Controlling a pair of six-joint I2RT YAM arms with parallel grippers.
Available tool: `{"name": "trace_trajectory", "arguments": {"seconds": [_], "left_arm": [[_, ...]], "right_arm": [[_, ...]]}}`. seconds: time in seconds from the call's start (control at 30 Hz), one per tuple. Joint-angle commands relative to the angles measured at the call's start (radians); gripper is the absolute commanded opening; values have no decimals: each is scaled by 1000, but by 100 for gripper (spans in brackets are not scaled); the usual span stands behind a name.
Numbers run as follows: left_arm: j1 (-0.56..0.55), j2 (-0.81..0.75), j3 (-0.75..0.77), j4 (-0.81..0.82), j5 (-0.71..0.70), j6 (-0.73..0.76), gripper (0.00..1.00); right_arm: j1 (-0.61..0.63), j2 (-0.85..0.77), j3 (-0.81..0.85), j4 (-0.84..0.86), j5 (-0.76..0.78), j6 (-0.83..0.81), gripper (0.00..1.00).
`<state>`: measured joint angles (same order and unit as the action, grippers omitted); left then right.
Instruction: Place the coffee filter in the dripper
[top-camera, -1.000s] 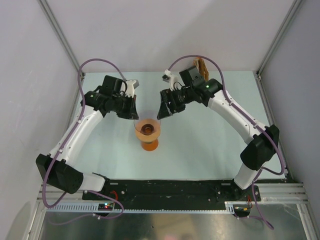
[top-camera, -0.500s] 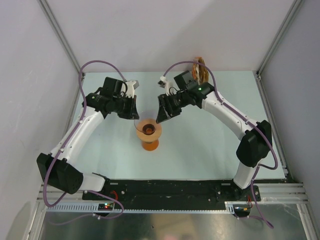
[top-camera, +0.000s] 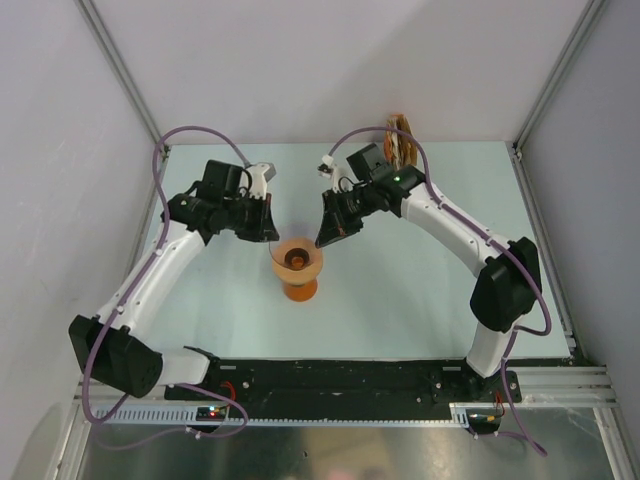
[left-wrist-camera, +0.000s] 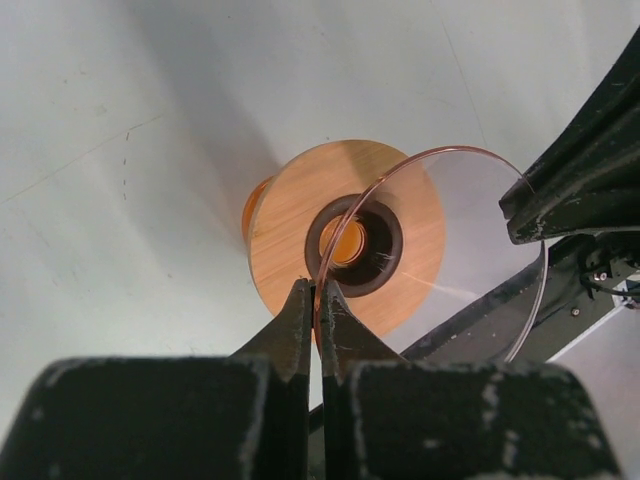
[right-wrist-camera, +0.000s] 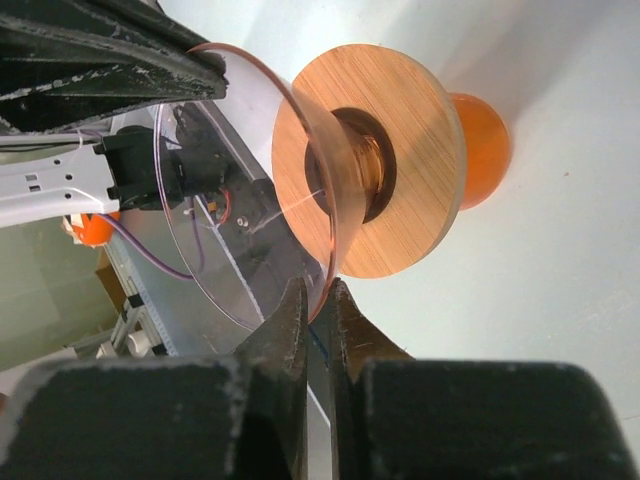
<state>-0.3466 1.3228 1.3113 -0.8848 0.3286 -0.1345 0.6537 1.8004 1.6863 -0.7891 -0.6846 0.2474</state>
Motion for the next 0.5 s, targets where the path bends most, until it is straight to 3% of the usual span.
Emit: {"name": "trace_trajectory", "arguments": {"seconds": [0.0,0.47], "left_arm": [[-3,0,-65,-18,-15,4,0],[-4,-7,-159,17,-29,17,0]], "right_arm": [[22,-8,-36,13,7,-30,1],[41,12,-49,-10,45,-38,0]]}}
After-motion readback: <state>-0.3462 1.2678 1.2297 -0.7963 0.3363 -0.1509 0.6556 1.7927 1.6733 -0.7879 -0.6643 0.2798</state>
